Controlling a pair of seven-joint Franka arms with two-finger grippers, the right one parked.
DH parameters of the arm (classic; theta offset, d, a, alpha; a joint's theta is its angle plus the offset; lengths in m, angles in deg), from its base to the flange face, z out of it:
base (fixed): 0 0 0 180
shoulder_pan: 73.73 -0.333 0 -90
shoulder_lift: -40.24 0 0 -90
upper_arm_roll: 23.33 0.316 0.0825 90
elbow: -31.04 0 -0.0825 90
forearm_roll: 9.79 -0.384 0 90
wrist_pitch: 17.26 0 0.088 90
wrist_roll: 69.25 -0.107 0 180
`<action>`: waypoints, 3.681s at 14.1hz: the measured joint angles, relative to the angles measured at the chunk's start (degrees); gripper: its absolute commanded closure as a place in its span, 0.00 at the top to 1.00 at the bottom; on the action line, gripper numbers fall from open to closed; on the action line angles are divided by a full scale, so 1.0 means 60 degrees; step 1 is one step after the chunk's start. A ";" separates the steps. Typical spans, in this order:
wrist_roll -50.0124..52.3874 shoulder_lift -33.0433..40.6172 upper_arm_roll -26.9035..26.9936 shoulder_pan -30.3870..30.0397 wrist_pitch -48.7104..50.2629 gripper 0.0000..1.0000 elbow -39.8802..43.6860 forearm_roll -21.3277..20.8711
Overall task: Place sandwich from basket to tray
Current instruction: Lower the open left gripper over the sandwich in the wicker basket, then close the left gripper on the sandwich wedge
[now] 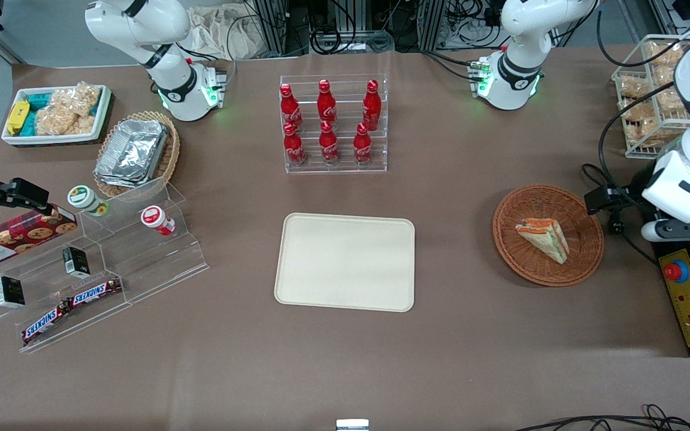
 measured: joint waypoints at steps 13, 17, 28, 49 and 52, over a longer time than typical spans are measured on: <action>0.4526 -0.0284 0.0053 0.0023 0.0163 0.99 -0.0756 -0.0261; 0.6604 -0.0320 0.0114 0.0030 -0.1094 0.99 -0.2027 -0.0561; 0.8201 -0.0290 0.0326 0.0021 -0.5812 0.99 -0.5652 -0.0576; 0.8237 -0.1205 0.0956 0.0009 -0.7296 0.07 -0.6251 -0.0576; 0.8237 -0.1208 0.0993 0.0009 -0.7322 0.00 -0.6250 -0.0576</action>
